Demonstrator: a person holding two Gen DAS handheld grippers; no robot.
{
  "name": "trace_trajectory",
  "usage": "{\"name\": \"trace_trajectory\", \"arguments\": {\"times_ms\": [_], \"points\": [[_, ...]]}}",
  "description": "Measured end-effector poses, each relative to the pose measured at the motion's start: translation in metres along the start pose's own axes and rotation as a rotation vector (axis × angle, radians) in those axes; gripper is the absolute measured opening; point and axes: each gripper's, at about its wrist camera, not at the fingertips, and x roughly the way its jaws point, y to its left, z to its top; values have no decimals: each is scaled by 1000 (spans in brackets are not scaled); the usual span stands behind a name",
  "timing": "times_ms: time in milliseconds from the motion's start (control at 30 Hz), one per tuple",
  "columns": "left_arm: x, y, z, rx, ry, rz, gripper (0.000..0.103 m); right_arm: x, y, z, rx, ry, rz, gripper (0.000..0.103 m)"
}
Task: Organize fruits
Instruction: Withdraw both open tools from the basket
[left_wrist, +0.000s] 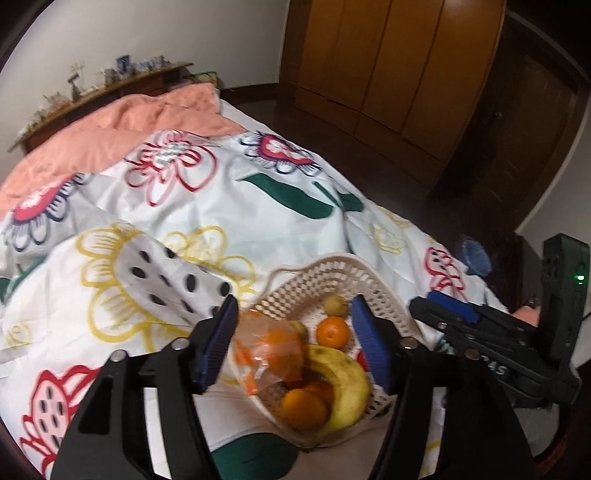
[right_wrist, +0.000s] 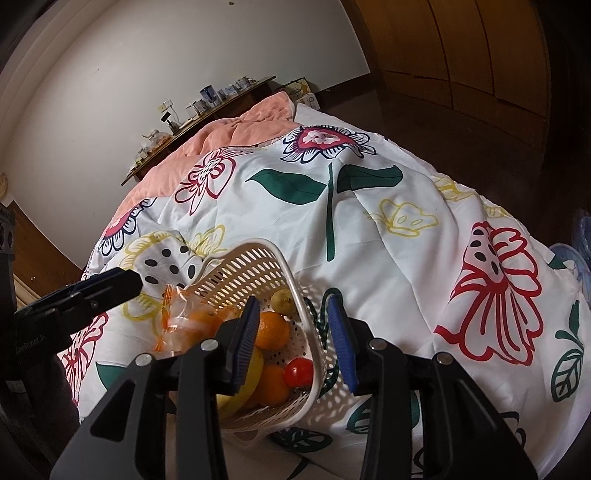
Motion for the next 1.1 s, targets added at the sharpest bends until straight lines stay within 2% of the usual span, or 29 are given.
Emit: {"name": "trace_trajectory", "arguments": {"times_ms": [33,100,267,300,400,467,567,833,1100], "points": [[-2,1,0,3,-9,19,74,-1,1,0,-2,-1,-1,39],[-7,3,0,7,-22,47,85,-2,2,0,-5,-3,-3,42],[-17,7,-2,17,-52,111,96,-8,5,1,-11,-11,-16,46],[-20,7,-3,20,-59,123,98,-9,5,2,-10,-13,-21,52],[-29,9,-6,27,-81,163,99,-14,4,2,-6,-20,-37,67],[-36,10,-8,32,-99,180,99,-19,3,1,-12,-28,-46,69],[-46,8,-12,44,-118,195,99,-27,4,0,-28,-34,-54,85],[-62,0,-35,88,-135,266,100,-42,20,-16,-149,-12,-88,94],[-77,-2,-55,71,-147,278,100,-46,44,-40,-266,25,-91,98]]}}
